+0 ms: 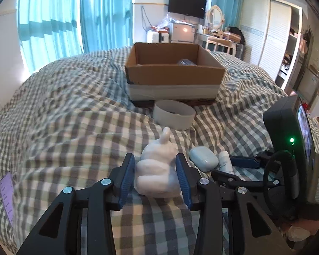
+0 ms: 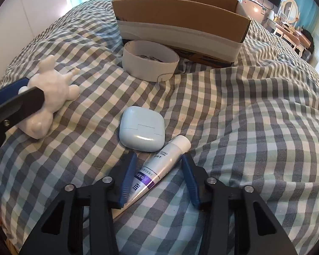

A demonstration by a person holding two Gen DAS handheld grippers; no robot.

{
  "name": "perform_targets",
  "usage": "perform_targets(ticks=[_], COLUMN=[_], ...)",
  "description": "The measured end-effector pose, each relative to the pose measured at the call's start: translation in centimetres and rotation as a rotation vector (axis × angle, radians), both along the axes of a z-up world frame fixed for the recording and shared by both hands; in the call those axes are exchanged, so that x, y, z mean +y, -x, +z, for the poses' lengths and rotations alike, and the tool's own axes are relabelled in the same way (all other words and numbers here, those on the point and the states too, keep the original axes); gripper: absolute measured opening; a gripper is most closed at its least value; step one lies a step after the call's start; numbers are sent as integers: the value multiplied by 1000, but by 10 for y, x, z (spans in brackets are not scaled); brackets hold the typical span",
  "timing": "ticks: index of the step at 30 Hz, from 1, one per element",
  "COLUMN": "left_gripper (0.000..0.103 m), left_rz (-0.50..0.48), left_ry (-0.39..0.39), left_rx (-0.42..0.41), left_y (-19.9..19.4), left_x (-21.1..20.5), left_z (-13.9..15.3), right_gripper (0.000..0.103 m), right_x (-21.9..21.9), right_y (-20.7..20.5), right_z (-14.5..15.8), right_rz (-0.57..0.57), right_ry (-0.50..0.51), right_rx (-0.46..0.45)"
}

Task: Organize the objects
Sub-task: 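Grasp the white toothpaste tube with the right tool and lift it while the left tool holds the plush toy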

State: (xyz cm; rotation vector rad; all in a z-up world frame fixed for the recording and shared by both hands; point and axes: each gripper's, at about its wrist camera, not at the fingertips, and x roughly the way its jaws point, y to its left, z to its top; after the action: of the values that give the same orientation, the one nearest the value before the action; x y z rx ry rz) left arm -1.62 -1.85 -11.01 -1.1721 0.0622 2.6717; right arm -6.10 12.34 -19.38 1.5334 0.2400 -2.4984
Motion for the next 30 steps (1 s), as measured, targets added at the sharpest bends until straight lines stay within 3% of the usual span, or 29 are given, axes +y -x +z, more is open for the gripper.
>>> perform_targets(ticks=[5, 12, 14, 19, 24, 26, 27, 30], left_gripper=[47, 47, 47, 47, 47, 47, 47, 47], left_rz=[-39, -35, -25, -20, 6, 20, 28, 40], left_ry=[34, 39, 60, 48, 47, 44, 45, 35], left_rx=[-49, -14, 9, 29, 29, 46, 57, 78], left_y=[5, 0, -4, -7, -6, -6, -7, -7], left_x=[12, 11, 12, 11, 7, 3, 1, -4], left_z=[-14, -10, -6, 3, 5, 9, 11, 16], right_gripper=[38, 24, 0, 0, 2, 19, 35, 38], right_x=[4, 4, 5, 4, 4, 8, 11, 9], right_y=[1, -11, -15, -18, -16, -13, -10, -4], right_z=[1, 19, 26, 35, 26, 20, 17, 6], right_rz=[-17, 6, 15, 32, 25, 11, -6, -11], right_ry=[10, 62, 84, 105, 83, 97, 104, 81], right_rx=[-1, 66, 91, 117, 69, 31, 19, -22])
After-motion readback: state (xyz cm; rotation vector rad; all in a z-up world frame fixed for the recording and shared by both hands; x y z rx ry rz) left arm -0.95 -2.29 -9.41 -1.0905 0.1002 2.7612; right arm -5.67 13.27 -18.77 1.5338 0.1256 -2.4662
